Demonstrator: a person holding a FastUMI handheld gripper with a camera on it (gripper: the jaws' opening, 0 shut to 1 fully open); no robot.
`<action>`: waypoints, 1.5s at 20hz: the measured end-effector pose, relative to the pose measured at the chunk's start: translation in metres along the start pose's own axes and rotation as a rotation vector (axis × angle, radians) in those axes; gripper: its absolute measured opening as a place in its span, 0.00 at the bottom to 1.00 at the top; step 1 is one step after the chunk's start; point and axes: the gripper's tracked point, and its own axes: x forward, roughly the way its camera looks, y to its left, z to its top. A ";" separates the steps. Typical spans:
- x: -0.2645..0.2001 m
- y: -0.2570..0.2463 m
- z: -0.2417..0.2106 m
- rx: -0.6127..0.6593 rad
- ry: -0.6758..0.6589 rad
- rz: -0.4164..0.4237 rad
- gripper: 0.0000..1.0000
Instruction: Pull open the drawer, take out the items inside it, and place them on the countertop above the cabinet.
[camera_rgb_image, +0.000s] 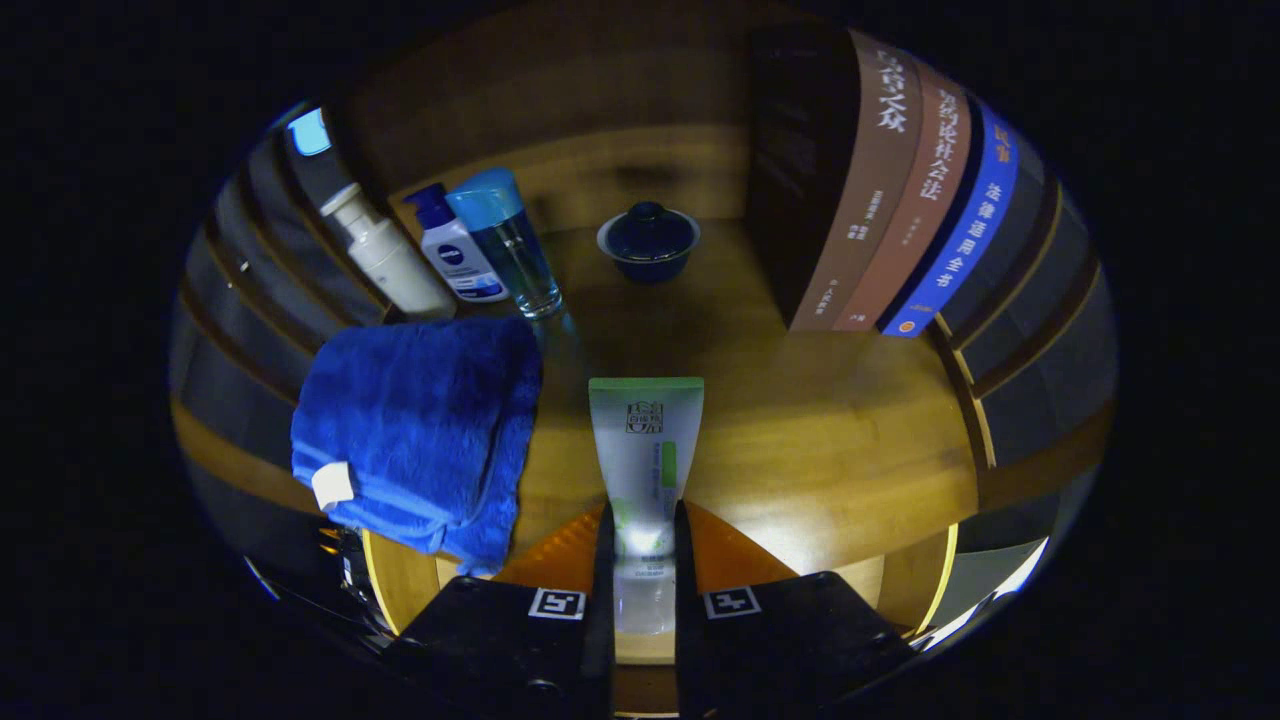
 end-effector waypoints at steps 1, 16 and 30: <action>0.008 0.000 0.003 -0.004 0.009 -0.007 0.28; 0.000 -0.004 0.036 0.035 -0.100 -0.025 1.00; -0.178 0.016 0.027 -0.013 -0.814 0.184 0.99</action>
